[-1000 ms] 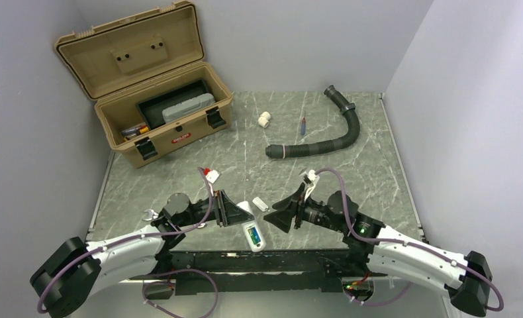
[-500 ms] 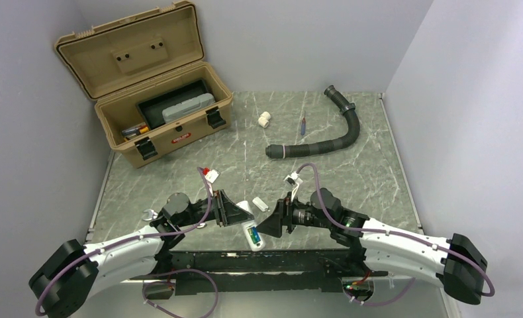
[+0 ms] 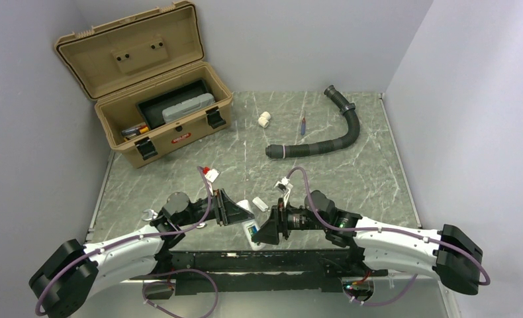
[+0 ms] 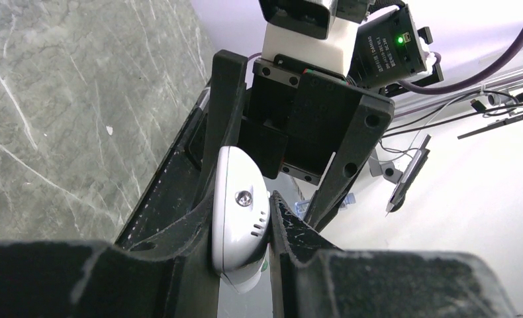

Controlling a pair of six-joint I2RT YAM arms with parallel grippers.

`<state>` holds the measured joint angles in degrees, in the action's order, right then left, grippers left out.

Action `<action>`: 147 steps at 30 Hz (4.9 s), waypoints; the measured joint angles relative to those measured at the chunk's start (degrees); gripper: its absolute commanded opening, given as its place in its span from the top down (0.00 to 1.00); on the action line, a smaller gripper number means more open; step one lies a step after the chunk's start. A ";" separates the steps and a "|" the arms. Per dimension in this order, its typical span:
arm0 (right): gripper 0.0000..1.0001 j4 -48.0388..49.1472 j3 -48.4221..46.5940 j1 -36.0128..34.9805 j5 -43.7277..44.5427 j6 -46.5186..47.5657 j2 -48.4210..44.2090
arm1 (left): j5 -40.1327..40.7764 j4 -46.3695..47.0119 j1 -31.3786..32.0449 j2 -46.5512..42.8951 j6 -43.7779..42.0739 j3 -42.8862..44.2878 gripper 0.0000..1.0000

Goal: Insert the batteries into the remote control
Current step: Load the battery into the remote control, then pick up the battery cover at the center of the board.

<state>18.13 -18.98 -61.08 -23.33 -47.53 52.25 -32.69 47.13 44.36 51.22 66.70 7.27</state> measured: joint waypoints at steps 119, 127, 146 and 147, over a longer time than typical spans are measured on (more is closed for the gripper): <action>0.31 -10.03 -5.22 -2.86 6.58 10.62 -4.00 | 7.37 -10.82 0.35 -3.61 -0.85 0.17 1.00; 0.31 -17.62 -7.67 -2.69 17.22 13.64 -9.51 | 10.49 -20.63 0.35 -8.04 -4.09 0.28 1.00; 0.30 -26.69 -15.19 1.46 30.69 28.00 20.83 | 15.69 -44.48 -7.89 -27.04 -5.90 -3.37 1.00; 0.31 -26.34 -15.34 1.53 30.67 28.98 21.99 | 15.54 -44.68 -8.02 -27.10 -5.97 -3.37 1.00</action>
<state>-8.21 -34.33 -59.55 7.33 -18.55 74.24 -17.15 2.46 36.34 24.12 60.73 3.90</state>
